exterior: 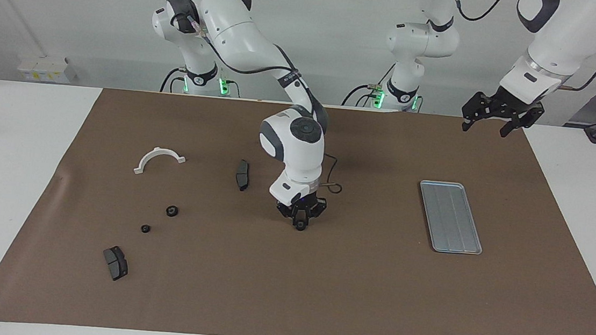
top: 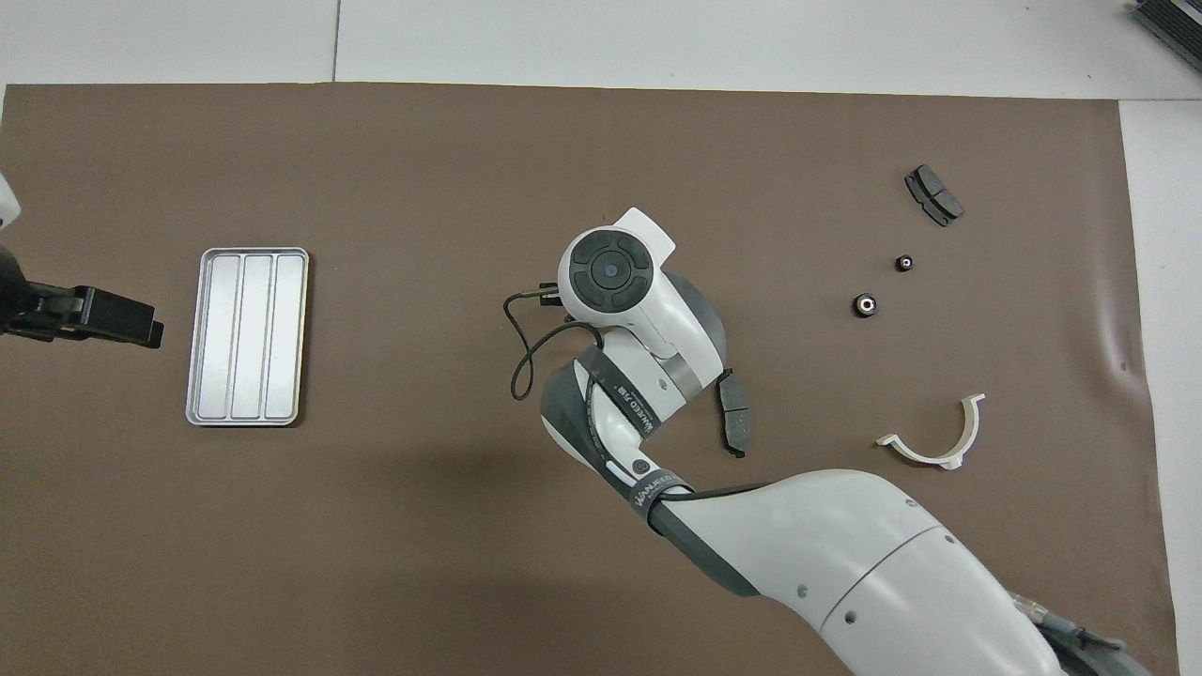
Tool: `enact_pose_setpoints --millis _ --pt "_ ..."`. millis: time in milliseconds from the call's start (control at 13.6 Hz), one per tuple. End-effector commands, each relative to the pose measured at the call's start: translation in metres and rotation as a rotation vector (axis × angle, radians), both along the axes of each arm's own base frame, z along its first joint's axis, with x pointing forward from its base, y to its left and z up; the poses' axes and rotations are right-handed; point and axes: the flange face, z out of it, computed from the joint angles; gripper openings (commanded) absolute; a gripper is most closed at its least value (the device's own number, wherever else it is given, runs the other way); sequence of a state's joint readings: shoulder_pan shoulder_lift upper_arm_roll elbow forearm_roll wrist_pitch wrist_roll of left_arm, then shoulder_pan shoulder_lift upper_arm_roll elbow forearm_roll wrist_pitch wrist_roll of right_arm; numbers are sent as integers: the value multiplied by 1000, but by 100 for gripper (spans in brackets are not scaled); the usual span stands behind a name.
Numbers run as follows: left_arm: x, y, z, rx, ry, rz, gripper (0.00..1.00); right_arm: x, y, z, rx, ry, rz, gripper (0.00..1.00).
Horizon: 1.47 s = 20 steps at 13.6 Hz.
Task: Place bearing gear from tray to pile
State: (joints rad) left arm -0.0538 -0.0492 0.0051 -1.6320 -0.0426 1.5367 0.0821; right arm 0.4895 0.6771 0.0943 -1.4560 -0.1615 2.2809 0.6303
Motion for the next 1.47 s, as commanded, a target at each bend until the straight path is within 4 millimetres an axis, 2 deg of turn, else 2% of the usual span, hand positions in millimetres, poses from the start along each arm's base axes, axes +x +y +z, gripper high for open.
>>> enact_pose_setpoints --millis 0,220,366,440,660,880,1026,1246,1319,1393 --pt "-4 4 0 13 -8 1 100 24 -40 22 -27 12 12 0" --pt "-4 4 0 13 -8 1 100 46 -99 43 -57 32 58 0" --pt "-4 5 0 13 -8 2 100 66 -160 54 -75 35 105 0" --pt "-4 4 0 13 -8 1 100 74 -191 55 -78 40 124 0" --pt "-4 5 0 13 -8 2 100 92 -263 53 -79 34 161 0" --pt "-4 4 0 13 -8 1 100 99 -322 48 -92 27 187 0" --pt "-4 4 0 13 -8 1 100 103 -344 36 -90 -14 188 0" --pt "-4 4 0 13 -8 1 100 105 -345 33 -84 -31 183 1" --pt "-4 4 0 13 -8 1 100 105 -344 33 -82 -39 184 30" --pt "-4 5 0 13 -8 2 100 105 -343 33 -82 -42 184 48"
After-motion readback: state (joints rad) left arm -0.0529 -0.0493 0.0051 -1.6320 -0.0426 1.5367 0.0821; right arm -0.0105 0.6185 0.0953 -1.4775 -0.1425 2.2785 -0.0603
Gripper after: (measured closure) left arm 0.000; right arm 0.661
